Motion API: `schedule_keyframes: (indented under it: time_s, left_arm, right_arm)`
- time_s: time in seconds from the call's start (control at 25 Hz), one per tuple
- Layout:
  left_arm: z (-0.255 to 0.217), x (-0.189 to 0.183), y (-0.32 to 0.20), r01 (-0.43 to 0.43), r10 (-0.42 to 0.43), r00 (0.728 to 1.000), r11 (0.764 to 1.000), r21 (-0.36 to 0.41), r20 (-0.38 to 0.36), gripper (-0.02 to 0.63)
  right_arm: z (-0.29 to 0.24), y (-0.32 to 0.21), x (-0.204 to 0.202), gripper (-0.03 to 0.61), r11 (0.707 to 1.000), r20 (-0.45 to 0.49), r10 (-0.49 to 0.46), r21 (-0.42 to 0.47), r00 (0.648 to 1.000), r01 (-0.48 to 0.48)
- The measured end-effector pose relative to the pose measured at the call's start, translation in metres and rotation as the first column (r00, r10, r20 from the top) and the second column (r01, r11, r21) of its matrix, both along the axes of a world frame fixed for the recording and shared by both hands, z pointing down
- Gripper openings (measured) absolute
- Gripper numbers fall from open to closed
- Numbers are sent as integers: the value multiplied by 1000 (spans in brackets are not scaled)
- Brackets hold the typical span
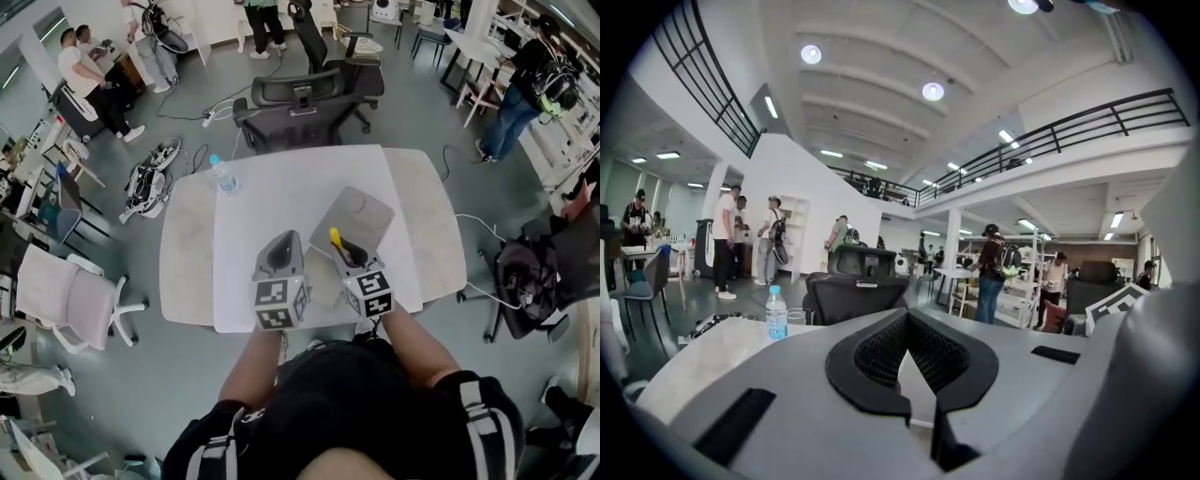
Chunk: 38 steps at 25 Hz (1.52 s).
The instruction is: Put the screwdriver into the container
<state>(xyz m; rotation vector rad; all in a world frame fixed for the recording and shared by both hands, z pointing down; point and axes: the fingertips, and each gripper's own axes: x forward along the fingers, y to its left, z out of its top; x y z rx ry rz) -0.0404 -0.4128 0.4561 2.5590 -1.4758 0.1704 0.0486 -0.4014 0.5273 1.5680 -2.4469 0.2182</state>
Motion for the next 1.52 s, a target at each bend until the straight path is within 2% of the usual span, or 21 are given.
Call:
schedule_keyframes:
  time_s: [0.28, 0.68, 1.16, 1.52]
  left_arm:
    - [4, -14, -3, 33, -33, 999, 999, -9, 6, 3]
    - [7, -41, 0, 94, -94, 995, 995, -14, 18, 3]
    - [15, -70, 6, 165, -164, 986, 986, -32, 38, 3]
    - [17, -92, 12, 230, -228, 972, 972, -40, 49, 3]
  right_arm:
    - [45, -6, -15, 67, 993, -40, -58, -101, 998, 53]
    - [112, -15, -30, 67, 963, -98, -125, -251, 987, 97]
    - [163, -7, -54, 67, 896, -154, -245, -413, 957, 163]
    - [193, -5, -62, 67, 846, -186, -306, -502, 934, 178]
